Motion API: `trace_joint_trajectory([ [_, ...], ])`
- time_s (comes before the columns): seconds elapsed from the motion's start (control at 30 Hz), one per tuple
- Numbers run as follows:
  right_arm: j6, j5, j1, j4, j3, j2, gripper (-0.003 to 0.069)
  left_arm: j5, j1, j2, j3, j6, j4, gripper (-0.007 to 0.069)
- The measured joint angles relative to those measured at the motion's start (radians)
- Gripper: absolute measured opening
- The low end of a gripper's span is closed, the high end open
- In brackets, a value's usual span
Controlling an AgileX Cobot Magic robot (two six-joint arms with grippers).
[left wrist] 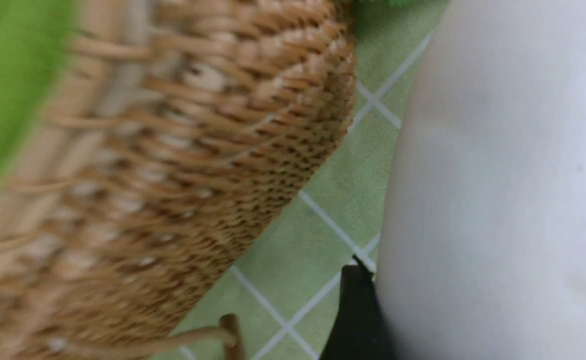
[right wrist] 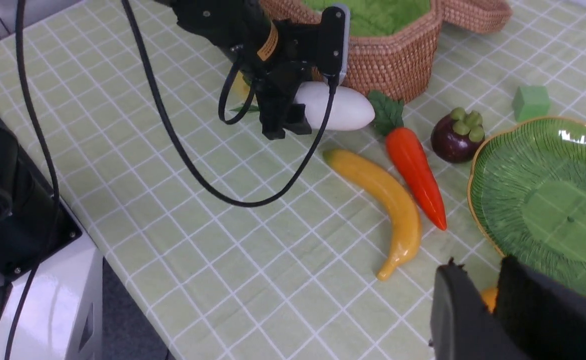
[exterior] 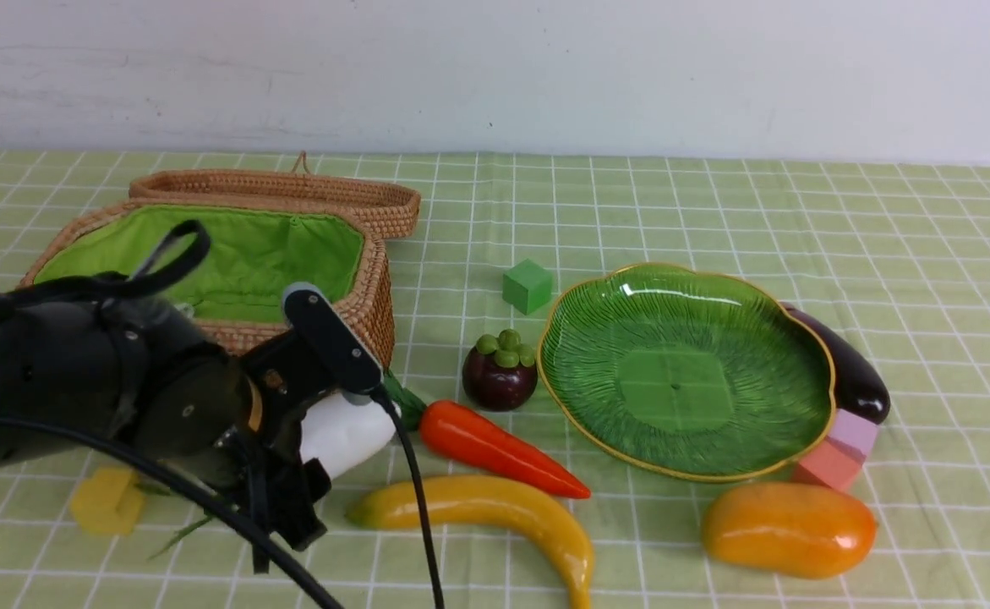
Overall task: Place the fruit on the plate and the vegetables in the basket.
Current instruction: Take a daikon with your left arm and place it on the basket on the left.
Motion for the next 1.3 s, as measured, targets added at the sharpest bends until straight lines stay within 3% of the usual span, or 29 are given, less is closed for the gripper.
trace_joint_trajectory([
  [0.2,0.0,-0.031,0.0,-0.001,0.0,0.0,0.0136,0.08,-0.073,-0.115,0.0,0.177,-0.044,0.049],
  [0.43,0.0,-0.136,0.0,0.0,0.0,0.0,0.0139,0.1,-0.115,-0.267,-0.015,0.174,-0.053,0.049],
  [0.53,0.0,-0.212,0.0,0.0,0.0,0.001,0.0139,0.087,-0.081,-0.31,-0.045,0.155,-0.013,0.049],
  [0.67,0.0,-0.313,0.0,0.0,0.0,0.005,0.0139,0.012,0.06,-0.292,-0.123,0.141,0.048,0.049],
  [0.87,0.0,-0.332,0.0,0.0,0.0,0.009,0.0139,-0.139,0.19,-0.159,-0.175,0.174,0.1,0.049],
  [1.3,0.0,-0.285,0.0,0.0,0.0,0.009,0.0145,-0.254,0.255,-0.008,-0.196,0.179,0.271,0.049],
])
